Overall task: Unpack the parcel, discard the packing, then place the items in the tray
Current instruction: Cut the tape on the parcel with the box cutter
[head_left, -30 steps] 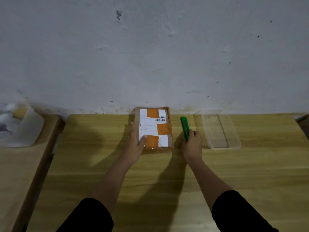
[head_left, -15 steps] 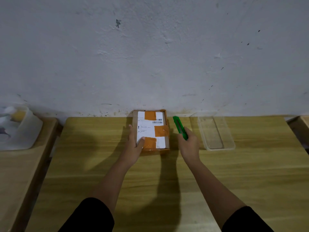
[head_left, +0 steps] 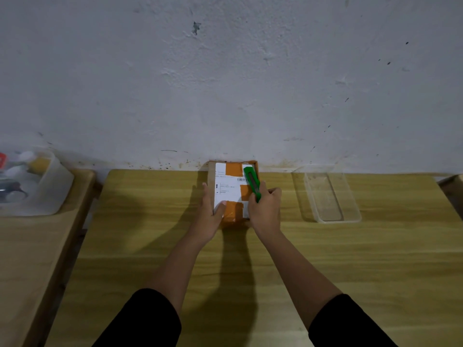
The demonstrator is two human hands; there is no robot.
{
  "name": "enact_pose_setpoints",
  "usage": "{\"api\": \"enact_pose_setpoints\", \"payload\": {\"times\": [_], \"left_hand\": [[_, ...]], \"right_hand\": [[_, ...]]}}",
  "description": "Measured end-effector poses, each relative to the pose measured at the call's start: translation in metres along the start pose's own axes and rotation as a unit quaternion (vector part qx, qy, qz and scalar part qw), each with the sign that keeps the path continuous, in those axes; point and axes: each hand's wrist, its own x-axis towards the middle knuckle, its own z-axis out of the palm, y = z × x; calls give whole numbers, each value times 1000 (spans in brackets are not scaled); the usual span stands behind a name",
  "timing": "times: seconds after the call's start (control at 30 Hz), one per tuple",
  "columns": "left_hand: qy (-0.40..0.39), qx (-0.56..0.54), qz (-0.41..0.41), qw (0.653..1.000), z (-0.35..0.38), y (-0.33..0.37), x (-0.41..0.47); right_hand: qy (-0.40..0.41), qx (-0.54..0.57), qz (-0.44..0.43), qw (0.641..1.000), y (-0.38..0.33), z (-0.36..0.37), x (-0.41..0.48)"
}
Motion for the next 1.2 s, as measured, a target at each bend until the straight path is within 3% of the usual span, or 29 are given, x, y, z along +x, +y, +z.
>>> {"api": "enact_pose_setpoints", "payload": {"times": [0.2,0.33,0.43,0.6,0.87,1.03,1.2], "left_hand": [[-7,-30,10,999,-4,-4,2],[-19,-54,-4,998,-10,-4,11],[-33,-92,-32,995,-16,0,23],[-48,-84,-39,995,-12,-3,18],[-36,-121,-44,991,15,-14,-70],[24,-137,-26,990,43,-36,-150],[63,-133,-39,988,67,-51,-204]], "right_hand": [[4,-97,-34,995,0,3,0],[7,49,6,999,7,3,13],[-78,197,71,975,13,3,24],[-131,298,81,942,19,-2,16],[-144,296,96,939,64,-20,-63],[-129,283,86,946,88,-35,-137],[-145,167,27,975,107,-47,-190]]}}
